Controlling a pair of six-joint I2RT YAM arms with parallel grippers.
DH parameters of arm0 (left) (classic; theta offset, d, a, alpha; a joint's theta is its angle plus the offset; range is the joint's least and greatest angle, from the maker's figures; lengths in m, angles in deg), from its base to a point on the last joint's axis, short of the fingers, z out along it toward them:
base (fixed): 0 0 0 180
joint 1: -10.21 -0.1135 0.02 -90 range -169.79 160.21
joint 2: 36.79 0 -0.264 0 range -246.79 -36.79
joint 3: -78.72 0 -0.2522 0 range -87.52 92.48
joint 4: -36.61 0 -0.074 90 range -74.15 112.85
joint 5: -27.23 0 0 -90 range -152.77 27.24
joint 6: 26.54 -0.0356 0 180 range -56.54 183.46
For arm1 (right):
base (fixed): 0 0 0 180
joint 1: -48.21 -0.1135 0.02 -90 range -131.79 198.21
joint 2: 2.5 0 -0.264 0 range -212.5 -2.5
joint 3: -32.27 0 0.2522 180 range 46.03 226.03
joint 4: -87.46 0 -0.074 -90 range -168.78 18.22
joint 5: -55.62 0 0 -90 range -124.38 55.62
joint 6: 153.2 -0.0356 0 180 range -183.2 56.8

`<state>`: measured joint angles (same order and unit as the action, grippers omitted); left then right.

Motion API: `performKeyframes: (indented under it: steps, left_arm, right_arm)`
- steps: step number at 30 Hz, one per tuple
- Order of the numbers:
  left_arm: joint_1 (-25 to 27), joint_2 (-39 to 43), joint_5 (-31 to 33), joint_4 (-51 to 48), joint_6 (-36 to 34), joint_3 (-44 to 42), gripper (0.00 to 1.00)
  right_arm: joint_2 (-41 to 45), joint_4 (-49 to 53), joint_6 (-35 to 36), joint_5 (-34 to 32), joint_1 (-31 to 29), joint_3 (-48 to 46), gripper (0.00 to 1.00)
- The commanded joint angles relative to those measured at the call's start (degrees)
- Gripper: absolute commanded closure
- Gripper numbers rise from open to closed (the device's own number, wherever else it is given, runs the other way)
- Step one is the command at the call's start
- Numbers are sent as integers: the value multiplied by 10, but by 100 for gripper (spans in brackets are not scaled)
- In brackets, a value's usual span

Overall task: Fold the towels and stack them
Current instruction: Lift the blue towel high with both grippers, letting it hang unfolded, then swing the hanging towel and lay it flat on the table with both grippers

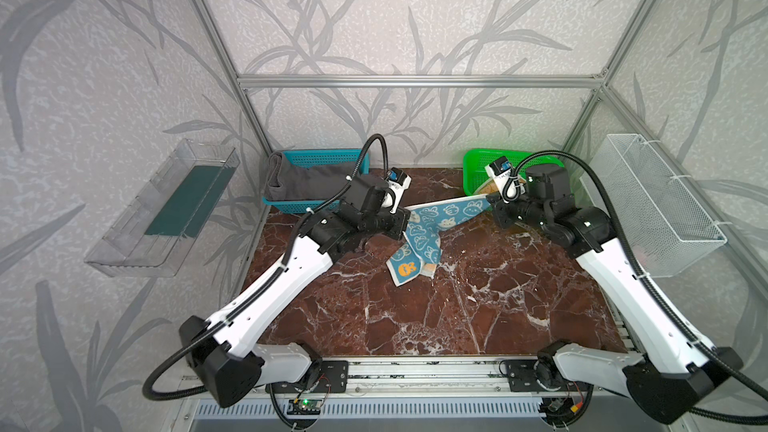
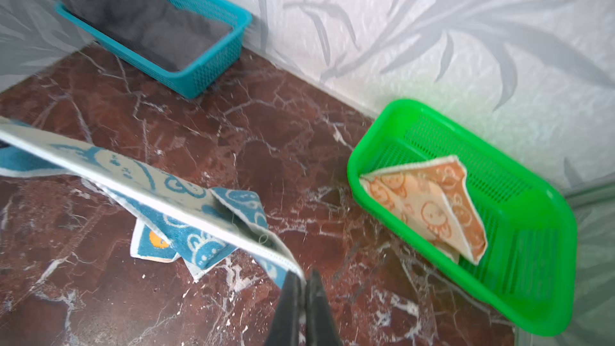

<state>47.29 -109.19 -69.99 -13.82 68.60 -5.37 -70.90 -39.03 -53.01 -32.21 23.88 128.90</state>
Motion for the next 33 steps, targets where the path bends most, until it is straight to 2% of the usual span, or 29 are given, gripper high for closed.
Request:
performKeyframes:
  steps: [1,4,6,10,14,19,23,28,33]
  left_arm:
    - [-5,36,77,-71,-138,60,100]
    - [-5,63,70,-78,-197,111,100]
    - [-5,81,51,-81,-227,144,100]
    - [-4,95,-27,-127,-271,234,100]
    - [-4,113,-53,-128,-308,254,100]
    - [-4,119,-29,-129,-342,246,100]
    - [-4,115,6,-110,-364,218,100]
    - [-17,94,70,-14,-382,127,100]
    - [-73,2,30,-8,-357,107,100]
  right_arm:
    - [29,20,25,16,7,37,100]
    - [66,19,25,61,7,62,100]
    - [94,10,14,62,6,74,100]
    - [147,7,14,92,7,103,100]
    - [162,35,12,93,7,146,100]
    - [154,55,15,83,7,156,100]
    - [125,53,23,57,6,141,100]
    - [41,49,33,-13,11,123,100]
    - [-62,29,10,6,58,121,100]
